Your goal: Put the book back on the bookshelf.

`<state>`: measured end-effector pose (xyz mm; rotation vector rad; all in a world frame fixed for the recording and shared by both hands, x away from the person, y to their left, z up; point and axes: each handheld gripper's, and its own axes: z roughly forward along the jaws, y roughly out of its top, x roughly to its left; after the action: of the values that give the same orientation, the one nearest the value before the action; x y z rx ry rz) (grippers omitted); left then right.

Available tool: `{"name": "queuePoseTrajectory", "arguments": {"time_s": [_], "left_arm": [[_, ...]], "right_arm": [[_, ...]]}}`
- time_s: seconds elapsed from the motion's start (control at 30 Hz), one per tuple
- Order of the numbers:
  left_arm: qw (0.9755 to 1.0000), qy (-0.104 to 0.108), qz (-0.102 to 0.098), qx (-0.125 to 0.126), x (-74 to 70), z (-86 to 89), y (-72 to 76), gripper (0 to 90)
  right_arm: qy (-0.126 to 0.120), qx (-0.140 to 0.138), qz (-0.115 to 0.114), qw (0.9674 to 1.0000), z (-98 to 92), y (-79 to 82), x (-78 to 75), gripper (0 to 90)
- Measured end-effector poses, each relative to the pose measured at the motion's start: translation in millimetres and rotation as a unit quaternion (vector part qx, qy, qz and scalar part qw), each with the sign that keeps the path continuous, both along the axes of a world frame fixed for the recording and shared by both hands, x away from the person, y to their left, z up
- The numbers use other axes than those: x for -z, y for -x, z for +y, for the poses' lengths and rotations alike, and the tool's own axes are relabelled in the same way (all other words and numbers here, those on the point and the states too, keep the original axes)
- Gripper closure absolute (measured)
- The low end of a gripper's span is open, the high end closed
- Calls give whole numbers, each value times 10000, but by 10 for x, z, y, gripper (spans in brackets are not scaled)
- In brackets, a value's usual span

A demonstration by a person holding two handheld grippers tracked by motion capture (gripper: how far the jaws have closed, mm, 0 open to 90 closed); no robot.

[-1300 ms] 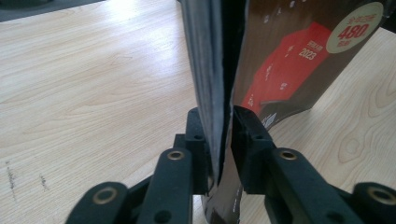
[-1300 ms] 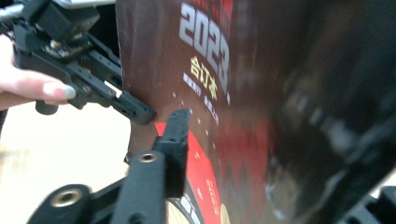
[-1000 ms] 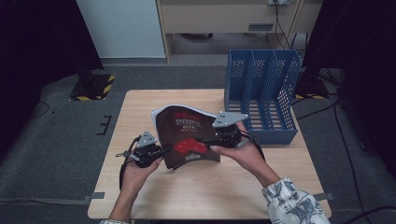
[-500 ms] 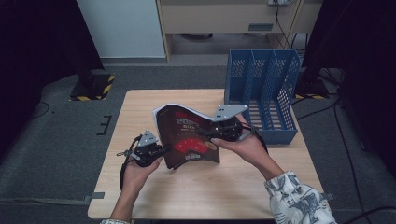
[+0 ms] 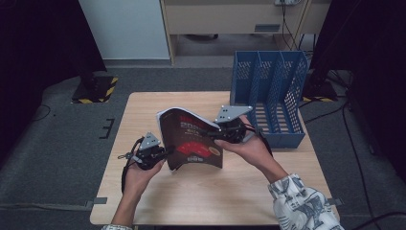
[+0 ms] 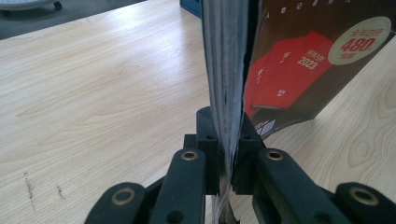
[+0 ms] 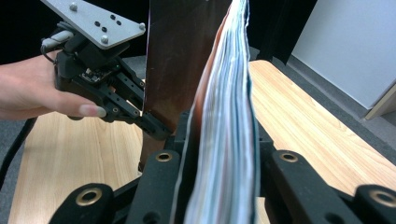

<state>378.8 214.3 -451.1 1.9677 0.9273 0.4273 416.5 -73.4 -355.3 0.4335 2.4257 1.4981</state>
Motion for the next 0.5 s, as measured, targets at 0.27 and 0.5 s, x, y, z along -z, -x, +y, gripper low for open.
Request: {"name": "queuePoseTrajectory", "arguments": {"time_s": [0.27, 0.5], "left_arm": [[9999, 94, 23, -29, 14, 6, 6, 845], [9999, 108, 35, -23, 23, 23, 6, 841]], "right_arm": [[-134, 24, 49, 9999, -2, -27, 34, 764], [-175, 54, 47, 9998, 17, -45, 52, 826]]}}
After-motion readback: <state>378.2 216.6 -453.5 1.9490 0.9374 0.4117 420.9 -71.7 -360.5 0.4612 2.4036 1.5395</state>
